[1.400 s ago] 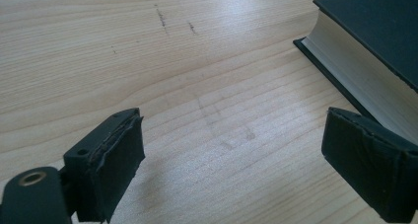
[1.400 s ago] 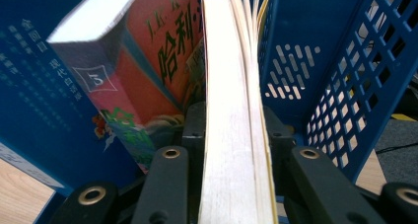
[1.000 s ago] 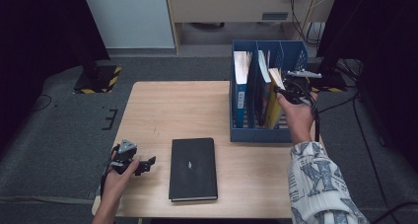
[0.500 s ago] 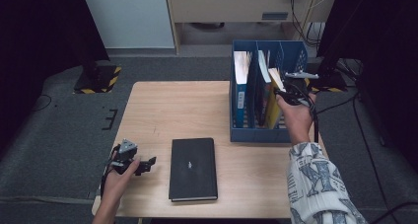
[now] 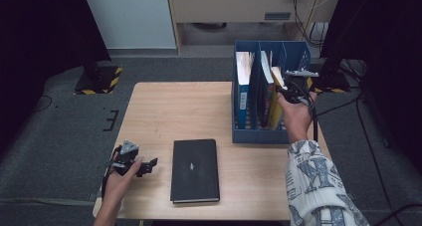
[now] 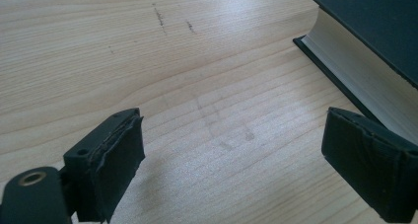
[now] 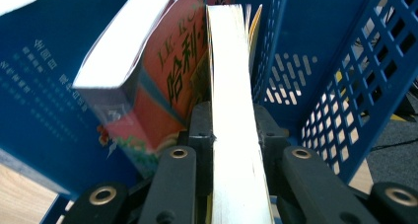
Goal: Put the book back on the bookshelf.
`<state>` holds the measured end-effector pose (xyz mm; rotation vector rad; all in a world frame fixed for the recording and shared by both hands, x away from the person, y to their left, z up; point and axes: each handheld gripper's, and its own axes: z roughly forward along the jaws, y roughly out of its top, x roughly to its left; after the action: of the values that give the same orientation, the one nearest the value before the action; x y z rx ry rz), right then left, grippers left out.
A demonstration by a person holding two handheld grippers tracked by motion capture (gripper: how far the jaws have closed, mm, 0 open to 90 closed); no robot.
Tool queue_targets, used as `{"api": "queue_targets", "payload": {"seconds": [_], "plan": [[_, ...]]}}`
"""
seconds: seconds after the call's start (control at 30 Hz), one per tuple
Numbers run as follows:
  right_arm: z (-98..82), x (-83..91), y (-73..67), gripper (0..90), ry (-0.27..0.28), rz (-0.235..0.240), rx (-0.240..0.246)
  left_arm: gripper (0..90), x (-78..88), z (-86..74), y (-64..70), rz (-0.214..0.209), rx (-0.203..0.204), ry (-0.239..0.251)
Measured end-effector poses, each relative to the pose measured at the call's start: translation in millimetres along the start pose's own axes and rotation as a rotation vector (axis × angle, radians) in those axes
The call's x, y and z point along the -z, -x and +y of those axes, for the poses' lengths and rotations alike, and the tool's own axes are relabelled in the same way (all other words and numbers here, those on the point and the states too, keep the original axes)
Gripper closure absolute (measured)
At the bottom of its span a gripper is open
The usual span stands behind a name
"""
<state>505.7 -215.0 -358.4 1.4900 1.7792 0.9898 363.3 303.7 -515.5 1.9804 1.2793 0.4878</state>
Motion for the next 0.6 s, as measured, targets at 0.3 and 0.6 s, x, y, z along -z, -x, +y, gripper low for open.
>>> {"api": "queue_targets", "payload": {"seconds": [0.3,0.6], "plan": [[9.6,-12.7,5.3,75.3,0.027,-0.013,-0.025,8.6,-0.2,0.2,-0.1,0.000,-0.001,-0.001],[19.2,-22.9,2.1,75.3,0.030,-0.023,-0.014,8.6,-0.7,0.4,0.4,-0.002,-0.005,0.000]]}}
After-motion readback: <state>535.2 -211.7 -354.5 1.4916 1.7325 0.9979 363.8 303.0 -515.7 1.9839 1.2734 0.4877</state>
